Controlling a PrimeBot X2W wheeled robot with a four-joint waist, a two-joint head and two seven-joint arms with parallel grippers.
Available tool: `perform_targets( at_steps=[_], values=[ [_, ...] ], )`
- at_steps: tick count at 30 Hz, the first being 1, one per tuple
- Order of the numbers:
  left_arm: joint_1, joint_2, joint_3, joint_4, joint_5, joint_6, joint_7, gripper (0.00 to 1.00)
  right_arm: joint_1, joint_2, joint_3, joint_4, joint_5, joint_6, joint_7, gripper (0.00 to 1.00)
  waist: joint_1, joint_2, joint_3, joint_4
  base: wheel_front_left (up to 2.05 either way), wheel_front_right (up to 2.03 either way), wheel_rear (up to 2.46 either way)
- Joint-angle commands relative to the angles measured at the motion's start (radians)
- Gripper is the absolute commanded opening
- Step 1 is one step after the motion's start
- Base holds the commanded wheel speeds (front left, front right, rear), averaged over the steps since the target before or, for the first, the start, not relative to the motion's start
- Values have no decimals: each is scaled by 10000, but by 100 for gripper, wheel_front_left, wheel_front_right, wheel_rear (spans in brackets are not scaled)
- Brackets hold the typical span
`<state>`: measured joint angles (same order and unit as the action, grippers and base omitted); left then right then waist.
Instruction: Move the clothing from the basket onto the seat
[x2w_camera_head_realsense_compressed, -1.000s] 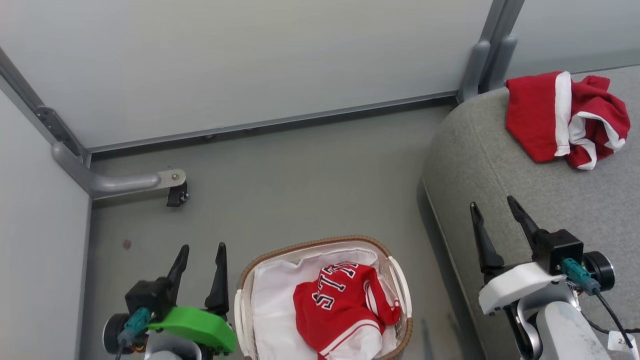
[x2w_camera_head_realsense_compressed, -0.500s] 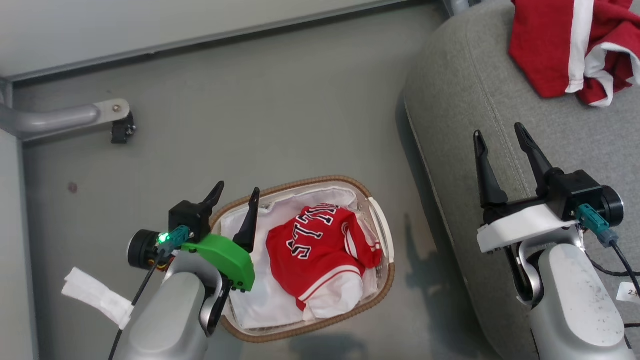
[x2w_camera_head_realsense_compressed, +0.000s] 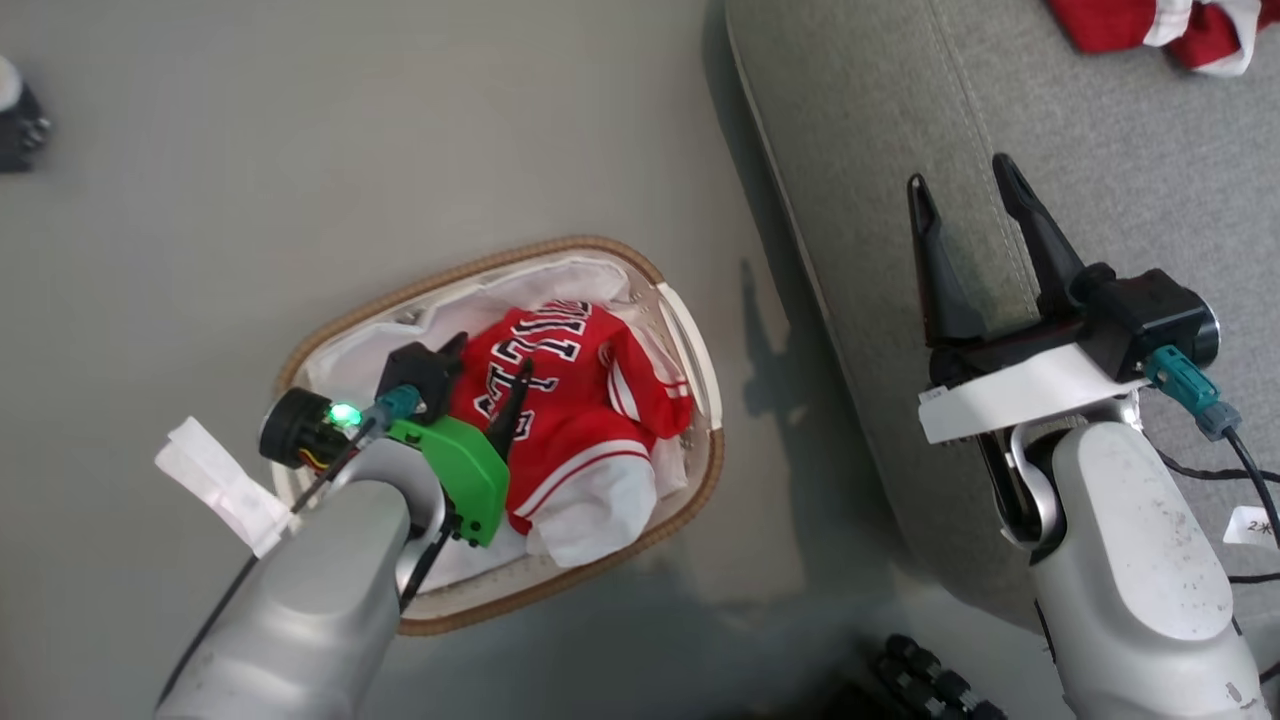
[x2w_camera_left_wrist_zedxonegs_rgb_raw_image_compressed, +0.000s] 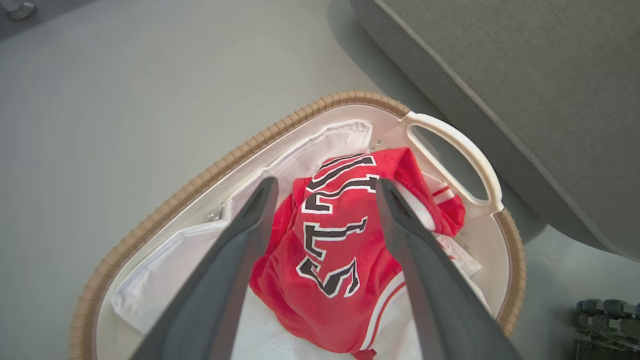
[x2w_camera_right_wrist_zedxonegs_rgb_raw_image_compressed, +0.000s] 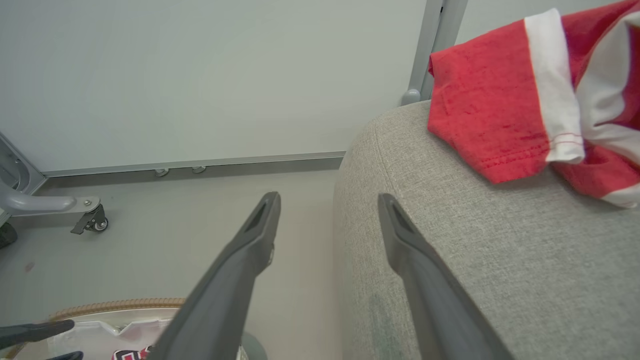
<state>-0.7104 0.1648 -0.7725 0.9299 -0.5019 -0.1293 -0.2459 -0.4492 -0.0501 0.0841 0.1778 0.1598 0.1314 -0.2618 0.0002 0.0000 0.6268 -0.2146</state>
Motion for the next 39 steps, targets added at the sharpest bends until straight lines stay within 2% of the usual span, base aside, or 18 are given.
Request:
perform_targets(
  at_steps=[1,12,17,18,20,30,39],
  values=[
    [-380,182,-113,192,-180,-24,91,100,-221,-7,90,-99,138,-14,-49,100,-2,0,1167,-900,0,0,0],
    [-1258,559,-758,1090,-1084,-24,283,100,-639,-9,388,-443,628,-14,-49,100,-2,0,2177,-1392,0,0,0],
    [-1369,538,-1174,1166,-1413,-24,276,98,-696,-9,407,-446,726,-14,-49,100,-2,0,2297,-1467,0,0,0],
    [-1380,531,-1251,1132,-1457,-24,238,42,-692,-9,408,-437,732,-14,-49,100,-2,0,2296,-1469,0,0,0],
    [-1395,513,-1402,1079,-1586,-24,183,0,-692,-9,395,-426,722,-14,-49,100,-2,0,2269,-1453,0,0,0],
    [-1210,539,-1588,741,-1939,-24,-200,0,-480,-13,302,-108,376,-14,-49,100,-2,0,1424,-1034,0,0,0],
    [-305,876,-213,-1161,-1047,22,-197,0,-28,-20,104,207,-221,-14,-49,100,-2,0,-289,-404,0,0,0]
  ],
)
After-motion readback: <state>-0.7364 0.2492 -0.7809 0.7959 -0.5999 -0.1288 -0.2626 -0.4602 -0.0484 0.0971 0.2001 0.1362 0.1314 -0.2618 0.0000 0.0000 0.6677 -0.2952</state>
